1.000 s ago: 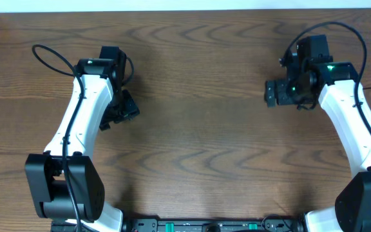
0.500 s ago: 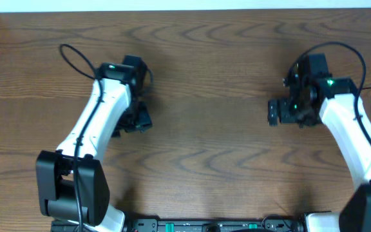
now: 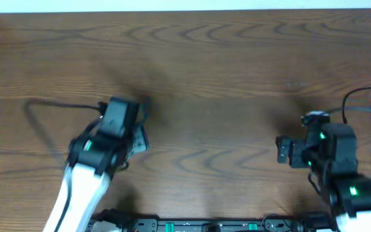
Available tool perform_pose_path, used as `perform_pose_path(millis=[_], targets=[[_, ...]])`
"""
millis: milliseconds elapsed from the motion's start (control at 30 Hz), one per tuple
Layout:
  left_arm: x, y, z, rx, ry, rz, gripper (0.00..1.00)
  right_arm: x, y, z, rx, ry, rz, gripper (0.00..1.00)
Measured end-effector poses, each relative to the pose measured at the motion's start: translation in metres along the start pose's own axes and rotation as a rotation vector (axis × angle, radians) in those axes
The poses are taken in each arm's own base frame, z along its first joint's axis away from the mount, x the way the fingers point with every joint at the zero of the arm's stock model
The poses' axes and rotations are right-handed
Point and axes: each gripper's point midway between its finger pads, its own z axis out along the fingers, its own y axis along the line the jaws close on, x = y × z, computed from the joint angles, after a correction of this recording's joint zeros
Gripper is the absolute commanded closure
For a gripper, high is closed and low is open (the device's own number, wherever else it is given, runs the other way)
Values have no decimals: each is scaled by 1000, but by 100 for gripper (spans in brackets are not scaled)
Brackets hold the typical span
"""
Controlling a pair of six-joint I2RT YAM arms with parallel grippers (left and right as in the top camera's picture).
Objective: Untangle cables
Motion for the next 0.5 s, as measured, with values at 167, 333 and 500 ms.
perform_pose_path(millis=[167,333,500], targets=[[3,15,-35,98,-225,-40,3,-11,2,-28,-11,-156,-7,1],[2,24,-61,151,-359,-72,3,-14,2,-33,-13,-187,-8,1],[3,27,-67,158,-385,-79,3,-13,1,-32,-10,-184,-8,1]])
